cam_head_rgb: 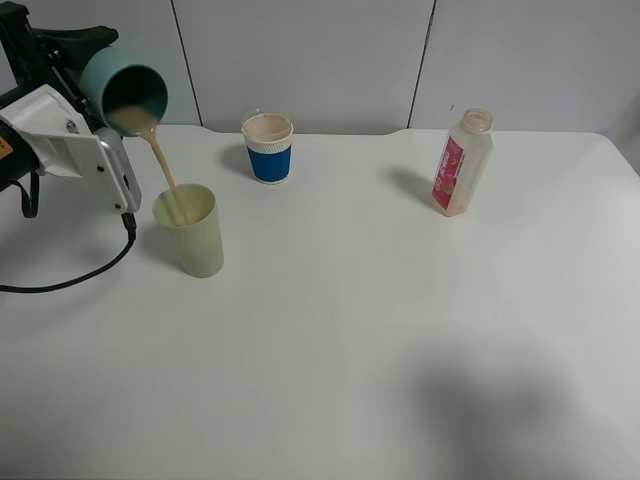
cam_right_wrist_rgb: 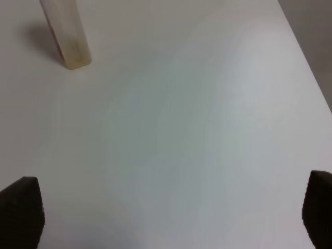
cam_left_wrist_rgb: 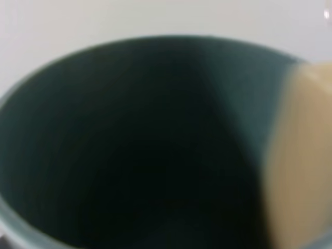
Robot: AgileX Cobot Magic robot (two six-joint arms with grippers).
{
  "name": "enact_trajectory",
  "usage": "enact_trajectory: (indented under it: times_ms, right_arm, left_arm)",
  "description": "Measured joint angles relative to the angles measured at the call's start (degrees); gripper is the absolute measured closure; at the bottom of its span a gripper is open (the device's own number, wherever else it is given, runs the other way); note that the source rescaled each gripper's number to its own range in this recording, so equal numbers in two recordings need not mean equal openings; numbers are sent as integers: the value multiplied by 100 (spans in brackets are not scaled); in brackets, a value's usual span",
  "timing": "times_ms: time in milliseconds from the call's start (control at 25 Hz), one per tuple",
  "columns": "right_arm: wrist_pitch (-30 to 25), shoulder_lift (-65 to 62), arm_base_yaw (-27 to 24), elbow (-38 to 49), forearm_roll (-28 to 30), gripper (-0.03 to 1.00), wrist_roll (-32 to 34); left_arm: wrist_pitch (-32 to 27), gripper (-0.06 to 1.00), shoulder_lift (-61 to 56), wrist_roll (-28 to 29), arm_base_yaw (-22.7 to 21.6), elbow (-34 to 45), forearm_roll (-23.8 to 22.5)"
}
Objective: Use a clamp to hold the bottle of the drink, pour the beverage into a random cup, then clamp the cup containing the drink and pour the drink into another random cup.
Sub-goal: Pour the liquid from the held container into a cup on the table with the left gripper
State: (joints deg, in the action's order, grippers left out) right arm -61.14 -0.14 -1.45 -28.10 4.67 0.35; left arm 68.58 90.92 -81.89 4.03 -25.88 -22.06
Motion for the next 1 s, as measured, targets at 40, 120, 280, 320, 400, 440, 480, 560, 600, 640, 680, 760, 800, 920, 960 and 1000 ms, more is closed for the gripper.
enact_trajectory:
  times_ms: [40, 120, 280, 320, 400, 440, 480, 560, 600, 640, 680, 760, 800, 920, 960, 1000]
  right_arm:
    - [0, 0, 0, 0, 0, -3, 0]
    - [0, 0, 0, 0, 0, -3, 0]
    - [0, 0, 0, 0, 0, -3, 0]
    - [0, 0, 0, 0, 0, -3, 0]
    - [0, 0, 0, 0, 0, -3, 0]
    - [0, 0, 0, 0, 0, -3, 0]
    - [0, 0, 0, 0, 0, -3, 0]
    - [0, 0, 0, 0, 0, -3, 0]
    - [0, 0, 0, 0, 0, -3, 0]
    - [0, 0, 0, 0, 0, -3, 0]
    - [0, 0, 0, 0, 0, -3, 0]
    - [0, 0, 0, 0, 0, -3, 0]
    - [0, 0, 0, 0, 0, -3, 0]
    - [0, 0, 0, 0, 0, -3, 0]
    - [0, 0, 0, 0, 0, -3, 0]
    - [0, 0, 0, 0, 0, -3, 0]
  left_arm:
    - [0, 94, 0, -48, 0, 0, 6]
    - [0, 94, 0, -106, 0, 0, 11]
    - [0, 94, 0, -283, 0, 0, 13]
    - [0, 94, 0, -332, 0, 0, 18]
    - [0, 94, 0, -439, 0, 0, 24]
    - [0, 94, 0, -505, 0, 0, 30]
    - [0, 94, 0, -581, 0, 0, 30]
    - [0, 94, 0, -688, 0, 0, 30]
    - [0, 94, 0, -738, 0, 0, 30]
    - [0, 94, 0, -759, 0, 0, 30]
    - [0, 94, 0, -765, 0, 0, 30]
    - [0, 94, 0, -786, 0, 0, 30]
    - [0, 94, 0, -801, 0, 0, 30]
    - [0, 94, 0, -826, 0, 0, 30]
    - [0, 94, 0, -826, 0, 0, 30]
    - [0, 94, 0, -844, 0, 0, 30]
